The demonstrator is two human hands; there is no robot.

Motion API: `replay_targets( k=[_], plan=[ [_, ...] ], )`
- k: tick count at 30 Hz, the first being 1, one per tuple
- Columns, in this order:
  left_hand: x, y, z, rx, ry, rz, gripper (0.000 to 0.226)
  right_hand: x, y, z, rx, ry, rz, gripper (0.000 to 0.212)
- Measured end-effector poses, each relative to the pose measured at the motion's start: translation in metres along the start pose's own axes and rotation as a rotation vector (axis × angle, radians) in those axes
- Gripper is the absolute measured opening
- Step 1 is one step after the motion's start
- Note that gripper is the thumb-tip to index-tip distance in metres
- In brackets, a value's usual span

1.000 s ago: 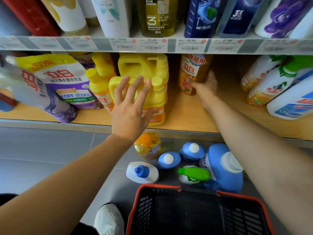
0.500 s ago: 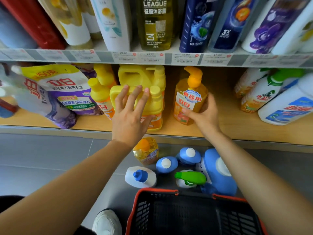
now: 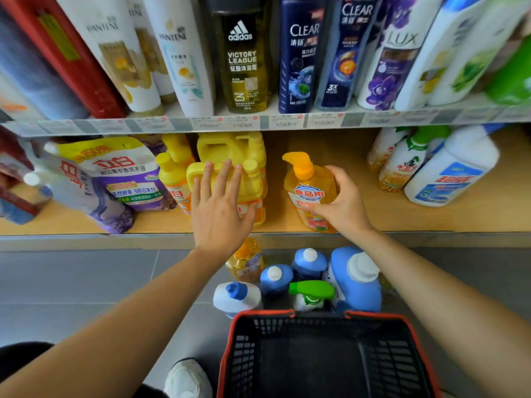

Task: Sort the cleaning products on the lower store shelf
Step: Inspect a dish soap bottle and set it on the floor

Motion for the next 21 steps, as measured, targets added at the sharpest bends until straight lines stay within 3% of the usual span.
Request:
replay_targets(
  k=[6,9,13,18,21],
  plan=[
    [0.000,0.051,-0.027,0.591,0.119,0.006,0.045,0.034,0.023,0.049,0.263,0.110,0.167,0.086],
    [0.002,0.078,-0.042,0.984,0.047,0.213,0.033,0.056,0.030,0.079,0.410,0.226,0.305,0.087],
    [0.020,0.108,-0.063,0.911,-0.399,0.415,0.023,0.088,0.046,0.112,0.574,0.249,0.461,0.087],
    [0.047,0.140,-0.076,0.771,-0.686,0.244,0.024,0.127,0.062,0.140,0.596,0.248,0.527,0.079],
    [0.059,0.151,-0.082,0.721,-0.789,0.194,0.026,0.145,0.069,0.136,0.498,0.145,0.514,0.081]
  ],
)
Point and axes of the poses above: each hand's wrist, its own x-axis away from the middle knuckle, its own y-axis out of the back of the hand, z = x × y, the point moved 3 cm from there along -x, towards the middle knuckle, and after that the axes turned 14 degrees about -x, right-handed, at the moved point
